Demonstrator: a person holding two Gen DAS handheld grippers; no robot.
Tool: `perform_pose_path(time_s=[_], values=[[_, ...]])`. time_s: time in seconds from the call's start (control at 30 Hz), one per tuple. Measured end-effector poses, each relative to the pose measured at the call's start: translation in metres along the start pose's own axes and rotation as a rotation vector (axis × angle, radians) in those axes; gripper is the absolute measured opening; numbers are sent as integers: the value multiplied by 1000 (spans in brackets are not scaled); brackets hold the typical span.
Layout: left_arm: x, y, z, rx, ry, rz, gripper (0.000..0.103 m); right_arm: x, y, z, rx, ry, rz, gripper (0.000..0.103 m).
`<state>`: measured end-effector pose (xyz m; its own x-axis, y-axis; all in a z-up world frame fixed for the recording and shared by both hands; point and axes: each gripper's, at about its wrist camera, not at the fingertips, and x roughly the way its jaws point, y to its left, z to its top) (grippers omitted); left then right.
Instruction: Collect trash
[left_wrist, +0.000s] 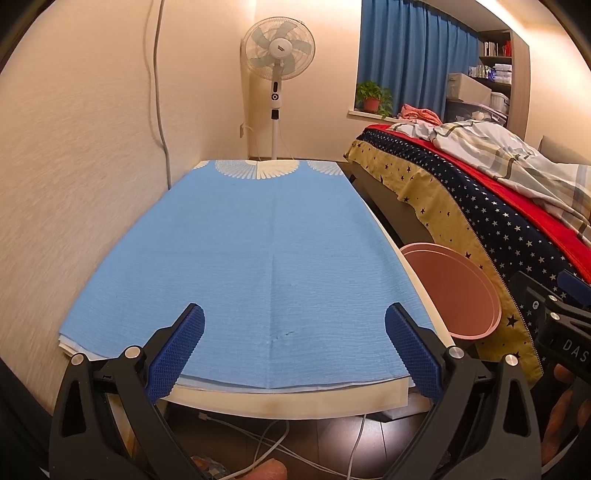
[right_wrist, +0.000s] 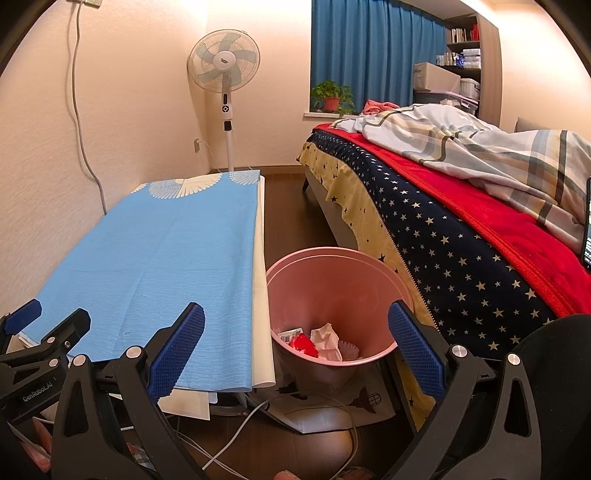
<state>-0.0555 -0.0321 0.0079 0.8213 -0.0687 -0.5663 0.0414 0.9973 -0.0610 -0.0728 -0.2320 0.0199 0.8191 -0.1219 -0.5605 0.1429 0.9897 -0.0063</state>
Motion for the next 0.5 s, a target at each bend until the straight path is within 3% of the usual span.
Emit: perform_pose_path(time_s=[0.5], values=[[0,0,-2,-13,-3,3,95,0,0,0,1,-1,-1,98]])
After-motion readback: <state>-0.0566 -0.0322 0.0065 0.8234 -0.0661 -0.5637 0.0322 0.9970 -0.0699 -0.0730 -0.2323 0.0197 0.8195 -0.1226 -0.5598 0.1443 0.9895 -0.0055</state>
